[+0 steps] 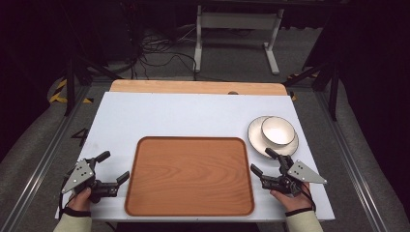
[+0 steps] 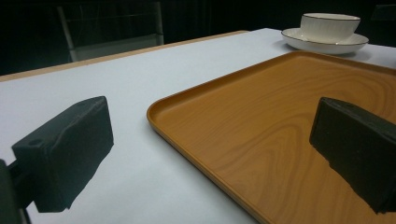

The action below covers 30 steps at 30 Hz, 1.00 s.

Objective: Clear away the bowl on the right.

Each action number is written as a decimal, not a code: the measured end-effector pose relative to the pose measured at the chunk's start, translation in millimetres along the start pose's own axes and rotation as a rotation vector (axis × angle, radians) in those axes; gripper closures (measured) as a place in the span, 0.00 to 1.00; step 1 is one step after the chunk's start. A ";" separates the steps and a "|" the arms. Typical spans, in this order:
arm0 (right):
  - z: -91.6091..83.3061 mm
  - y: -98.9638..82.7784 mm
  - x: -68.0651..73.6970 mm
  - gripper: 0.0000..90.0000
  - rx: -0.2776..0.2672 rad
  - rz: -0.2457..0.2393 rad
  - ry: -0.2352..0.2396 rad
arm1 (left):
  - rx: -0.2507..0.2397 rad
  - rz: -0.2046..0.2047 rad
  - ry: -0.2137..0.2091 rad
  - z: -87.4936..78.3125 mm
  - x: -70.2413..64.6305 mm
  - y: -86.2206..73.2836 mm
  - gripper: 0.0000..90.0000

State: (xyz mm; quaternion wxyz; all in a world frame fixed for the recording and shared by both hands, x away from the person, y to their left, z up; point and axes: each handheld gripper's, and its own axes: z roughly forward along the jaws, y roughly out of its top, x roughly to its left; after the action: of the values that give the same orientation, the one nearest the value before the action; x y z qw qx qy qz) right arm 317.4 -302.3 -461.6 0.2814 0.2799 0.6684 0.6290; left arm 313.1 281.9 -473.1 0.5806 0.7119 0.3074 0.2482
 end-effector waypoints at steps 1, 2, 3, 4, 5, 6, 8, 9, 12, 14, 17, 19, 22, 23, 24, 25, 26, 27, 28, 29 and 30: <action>0.2 0.1 -0.3 0.22 0.002 0.002 -0.003 | -0.001 -0.001 -0.001 0.2 0.2 0.0 0.00; 0.5 0.4 -0.3 0.22 0.005 0.002 -0.009 | 0.001 -0.002 -0.001 0.3 0.2 0.0 0.00; 0.4 0.8 -0.1 0.22 0.012 -0.004 -0.019 | 0.002 -0.002 -0.001 0.4 0.2 0.1 0.00; 0.6 1.2 0.3 0.22 0.011 -0.002 -0.020 | 0.004 -0.001 -0.002 0.4 0.2 0.2 0.00; 0.3 2.2 0.7 0.23 0.010 -0.007 -0.024 | 0.004 0.001 -0.003 0.5 0.2 0.2 0.00; -0.1 3.7 1.3 0.23 0.004 -0.008 -0.023 | 0.005 0.001 -0.003 0.6 0.3 0.3 0.00; -0.6 7.6 3.1 0.24 -0.008 -0.022 -0.024 | 0.008 -0.005 -0.003 0.8 0.0 0.3 0.00; -1.2 10.3 4.3 0.24 -0.010 -0.025 -0.020 | 0.011 0.003 -0.003 1.0 0.4 0.6 0.00; -1.9 16.5 6.8 0.23 -0.016 -0.038 -0.013 | 0.015 0.003 -0.005 1.4 0.3 0.8 0.00; -2.8 22.3 9.0 0.22 -0.010 -0.032 -0.005 | 0.013 -0.003 -0.002 2.0 -0.2 0.6 0.00; -3.6 25.1 9.3 0.21 -0.008 -0.031 -0.011 | 0.020 -0.001 -0.005 1.9 0.4 0.9 0.00; -4.6 28.5 9.6 0.19 -0.014 -0.014 -0.020 | 0.022 0.003 -0.006 2.0 0.6 1.0 0.00; -6.9 36.9 11.3 0.19 -0.038 0.006 -0.017 | 0.021 0.002 -0.005 2.4 0.5 1.0 0.00; -7.6 39.5 12.1 0.19 -0.044 0.010 -0.016 | 0.021 0.002 -0.005 2.4 0.4 1.0 0.00; -8.0 41.3 12.4 0.19 -0.048 0.009 -0.016 | 0.021 0.002 -0.004 2.4 0.4 1.0 0.00; -8.8 45.8 13.2 0.19 -0.057 0.007 -0.013 | 0.021 0.002 -0.004 2.4 0.4 1.0 0.00; -9.2 47.0 13.5 0.19 -0.055 0.009 -0.012 | 0.019 0.000 -0.004 2.5 0.2 0.9 0.00; -9.4 48.8 13.5 0.19 -0.056 0.004 -0.014 | 0.018 0.005 -0.003 2.3 0.1 1.0 0.00; -9.5 50.7 13.7 0.19 -0.057 0.003 -0.013 | 0.017 0.005 -0.003 2.2 0.0 0.9 0.00; -10.2 52.2 14.0 0.19 -0.056 0.009 -0.013 | 0.016 0.005 -0.002 2.2 -0.2 0.8 0.00; -10.7 54.5 13.9 0.19 -0.063 0.012 -0.013 | 0.017 0.008 -0.001 2.0 -0.2 0.8 0.00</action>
State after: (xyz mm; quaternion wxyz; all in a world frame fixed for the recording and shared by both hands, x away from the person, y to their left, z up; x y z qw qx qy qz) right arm 301.2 -296.7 -407.0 0.2907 0.2791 0.6449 0.6494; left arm 314.6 280.3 -472.7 0.5739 0.7180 0.3063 0.2475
